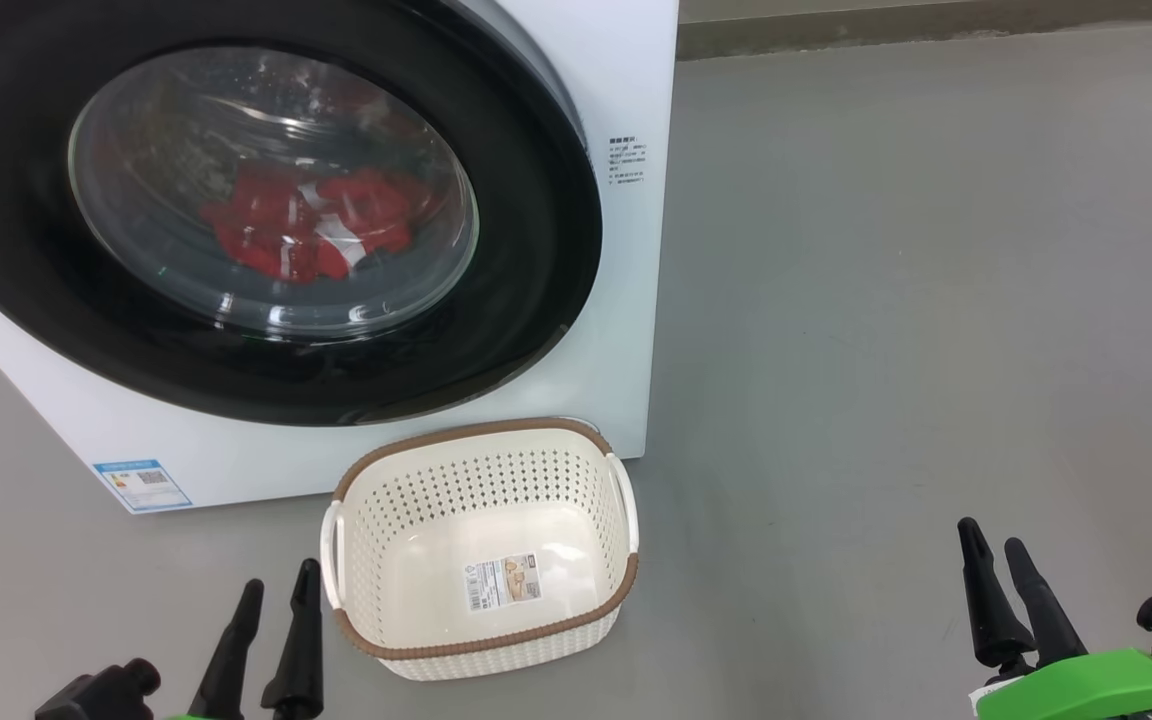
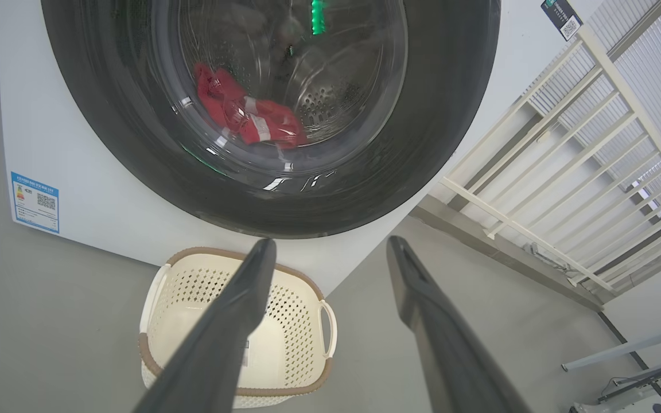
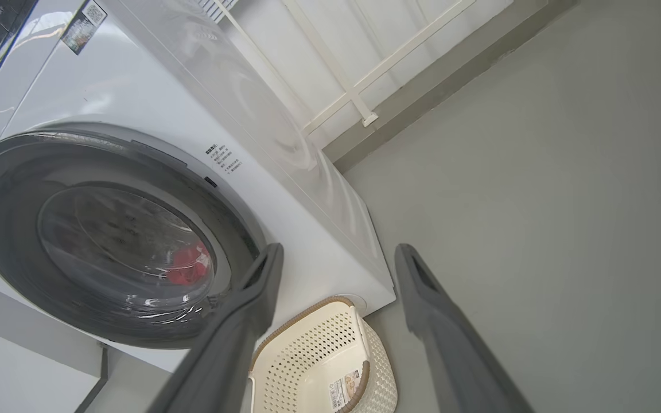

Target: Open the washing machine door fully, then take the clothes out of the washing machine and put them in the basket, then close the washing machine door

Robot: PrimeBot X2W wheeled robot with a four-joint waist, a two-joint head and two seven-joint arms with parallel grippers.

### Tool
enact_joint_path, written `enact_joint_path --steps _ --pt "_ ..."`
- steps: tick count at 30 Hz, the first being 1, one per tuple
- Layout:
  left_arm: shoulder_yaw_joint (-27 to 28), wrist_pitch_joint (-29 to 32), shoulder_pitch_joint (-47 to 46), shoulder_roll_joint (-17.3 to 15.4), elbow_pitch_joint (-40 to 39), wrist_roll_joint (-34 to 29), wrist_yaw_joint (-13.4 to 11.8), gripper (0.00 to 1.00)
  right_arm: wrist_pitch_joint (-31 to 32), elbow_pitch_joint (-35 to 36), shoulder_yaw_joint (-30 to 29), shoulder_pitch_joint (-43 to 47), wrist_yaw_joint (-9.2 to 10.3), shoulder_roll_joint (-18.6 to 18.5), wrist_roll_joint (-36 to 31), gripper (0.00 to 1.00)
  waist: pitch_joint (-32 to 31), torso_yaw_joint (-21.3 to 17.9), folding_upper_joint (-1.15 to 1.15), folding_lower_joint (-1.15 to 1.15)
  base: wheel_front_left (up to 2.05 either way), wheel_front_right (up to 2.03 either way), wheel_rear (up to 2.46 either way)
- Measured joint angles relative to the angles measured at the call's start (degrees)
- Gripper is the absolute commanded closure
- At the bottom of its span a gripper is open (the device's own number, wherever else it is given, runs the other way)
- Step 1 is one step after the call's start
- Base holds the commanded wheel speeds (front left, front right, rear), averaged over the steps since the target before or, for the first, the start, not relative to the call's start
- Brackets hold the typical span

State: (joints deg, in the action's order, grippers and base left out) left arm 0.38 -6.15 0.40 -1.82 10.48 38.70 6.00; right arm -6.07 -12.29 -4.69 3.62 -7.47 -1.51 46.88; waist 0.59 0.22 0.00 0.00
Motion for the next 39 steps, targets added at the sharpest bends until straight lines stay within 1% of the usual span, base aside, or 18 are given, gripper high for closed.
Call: enact_joint_path --steps 23,36,39 --pt "-0.13 -3.64 0.8 -0.05 -0.01 -15.91 -0.11 0.0 -3.8 1.81 0.41 0.99 0.0 -0.13 -13.25 0.0 0.96 -0.06 0.0 0.0 0.0 0.0 0.0" --pt "0.27 -5.92 0.8 -0.1 0.15 -23.96 -0.1 0.0 -5.9 2.86 -0.25 1.81 0.0 -0.26 -19.96 0.0 1.7 -0.18 0.0 0.0 0.0 0.0 0.0" --pt "0.49 -6.16 0.8 -0.13 0.57 -25.01 -0.09 0.0 -6.48 3.16 -0.68 2.23 0.0 -0.29 -21.48 0.0 1.72 -0.18 0.0 0.0 0.0 0.0 0.0"
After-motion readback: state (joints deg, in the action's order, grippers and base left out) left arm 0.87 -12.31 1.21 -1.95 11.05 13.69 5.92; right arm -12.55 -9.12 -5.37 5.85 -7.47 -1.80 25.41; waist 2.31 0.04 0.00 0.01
